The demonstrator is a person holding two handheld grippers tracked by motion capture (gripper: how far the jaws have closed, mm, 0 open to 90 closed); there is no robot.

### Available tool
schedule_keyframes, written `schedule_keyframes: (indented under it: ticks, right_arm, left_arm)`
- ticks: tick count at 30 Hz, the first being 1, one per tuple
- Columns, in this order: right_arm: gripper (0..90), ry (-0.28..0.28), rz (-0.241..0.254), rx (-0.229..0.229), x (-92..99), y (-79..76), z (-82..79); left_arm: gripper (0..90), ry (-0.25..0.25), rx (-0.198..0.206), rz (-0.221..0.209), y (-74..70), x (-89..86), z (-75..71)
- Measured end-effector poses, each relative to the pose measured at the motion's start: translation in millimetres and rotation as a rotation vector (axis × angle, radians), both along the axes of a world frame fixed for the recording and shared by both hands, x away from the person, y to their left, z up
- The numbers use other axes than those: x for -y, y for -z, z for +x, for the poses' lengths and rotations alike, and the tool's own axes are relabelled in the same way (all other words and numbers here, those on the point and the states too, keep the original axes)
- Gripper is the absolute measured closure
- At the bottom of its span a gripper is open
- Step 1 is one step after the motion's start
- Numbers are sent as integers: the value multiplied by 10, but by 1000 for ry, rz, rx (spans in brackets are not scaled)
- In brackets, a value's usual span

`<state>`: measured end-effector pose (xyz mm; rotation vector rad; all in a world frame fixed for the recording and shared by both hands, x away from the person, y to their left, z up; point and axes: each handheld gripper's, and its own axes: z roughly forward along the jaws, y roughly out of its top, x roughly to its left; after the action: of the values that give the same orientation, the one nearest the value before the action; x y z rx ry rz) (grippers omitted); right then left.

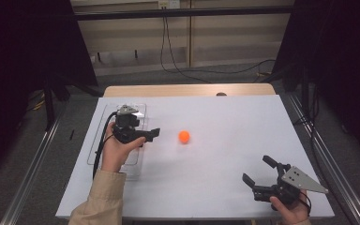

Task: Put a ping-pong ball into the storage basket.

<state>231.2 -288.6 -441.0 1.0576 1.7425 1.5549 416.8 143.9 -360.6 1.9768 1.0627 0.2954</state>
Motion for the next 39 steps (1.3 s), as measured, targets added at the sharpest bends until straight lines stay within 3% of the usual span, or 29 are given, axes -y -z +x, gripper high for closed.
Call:
schedule_keyframes:
  ticks: [12,39]
  right_arm:
    - [21,0,1,0,0,1,2]
    - [21,3,3,0,5,1,4]
  left_arm:
    - [88,17,-4,-17,-7,61,-11]
    - [86,49,-4,5,51,295,-34]
